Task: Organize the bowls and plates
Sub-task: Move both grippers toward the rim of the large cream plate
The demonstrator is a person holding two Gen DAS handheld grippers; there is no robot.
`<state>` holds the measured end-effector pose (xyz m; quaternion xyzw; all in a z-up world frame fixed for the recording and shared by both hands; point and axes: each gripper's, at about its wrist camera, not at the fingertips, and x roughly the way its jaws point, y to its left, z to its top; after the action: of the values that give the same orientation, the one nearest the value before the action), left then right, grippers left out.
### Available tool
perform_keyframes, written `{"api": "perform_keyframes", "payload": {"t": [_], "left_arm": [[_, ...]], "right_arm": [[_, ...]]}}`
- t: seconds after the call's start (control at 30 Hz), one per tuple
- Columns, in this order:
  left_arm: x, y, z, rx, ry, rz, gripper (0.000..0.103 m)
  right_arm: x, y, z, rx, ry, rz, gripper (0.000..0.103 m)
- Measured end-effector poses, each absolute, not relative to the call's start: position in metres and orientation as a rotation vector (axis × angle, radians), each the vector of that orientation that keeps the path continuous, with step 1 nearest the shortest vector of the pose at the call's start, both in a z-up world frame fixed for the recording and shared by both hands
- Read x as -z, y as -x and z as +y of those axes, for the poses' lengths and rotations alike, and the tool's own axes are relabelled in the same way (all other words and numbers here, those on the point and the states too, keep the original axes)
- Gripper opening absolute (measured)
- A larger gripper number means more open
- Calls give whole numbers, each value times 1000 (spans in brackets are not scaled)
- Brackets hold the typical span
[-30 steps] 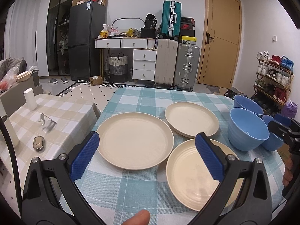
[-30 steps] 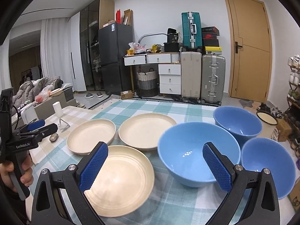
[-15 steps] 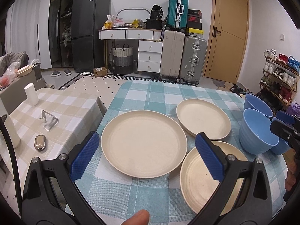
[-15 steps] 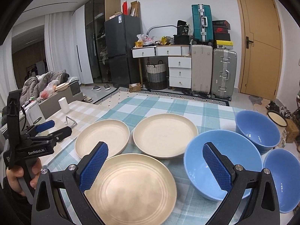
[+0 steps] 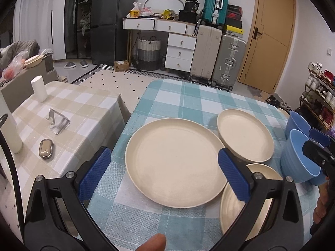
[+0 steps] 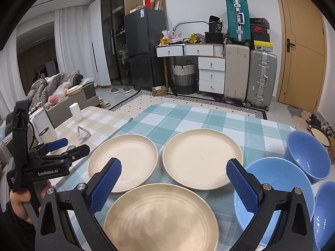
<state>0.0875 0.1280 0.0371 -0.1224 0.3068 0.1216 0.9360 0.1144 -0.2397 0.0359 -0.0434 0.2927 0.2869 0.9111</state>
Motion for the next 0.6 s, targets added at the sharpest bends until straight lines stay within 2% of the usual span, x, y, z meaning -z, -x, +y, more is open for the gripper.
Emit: {"api": "perform_keyframes", "payload": {"t": [0.5, 0.6], "left_arm": [[-5, -119, 170, -278, 292, 717, 102], [5, -123, 176, -282, 314, 737, 102]], "right_arm": [[-17, -148, -187, -633, 135, 681, 103], [-8, -156, -177, -636, 146, 707, 100]]}}
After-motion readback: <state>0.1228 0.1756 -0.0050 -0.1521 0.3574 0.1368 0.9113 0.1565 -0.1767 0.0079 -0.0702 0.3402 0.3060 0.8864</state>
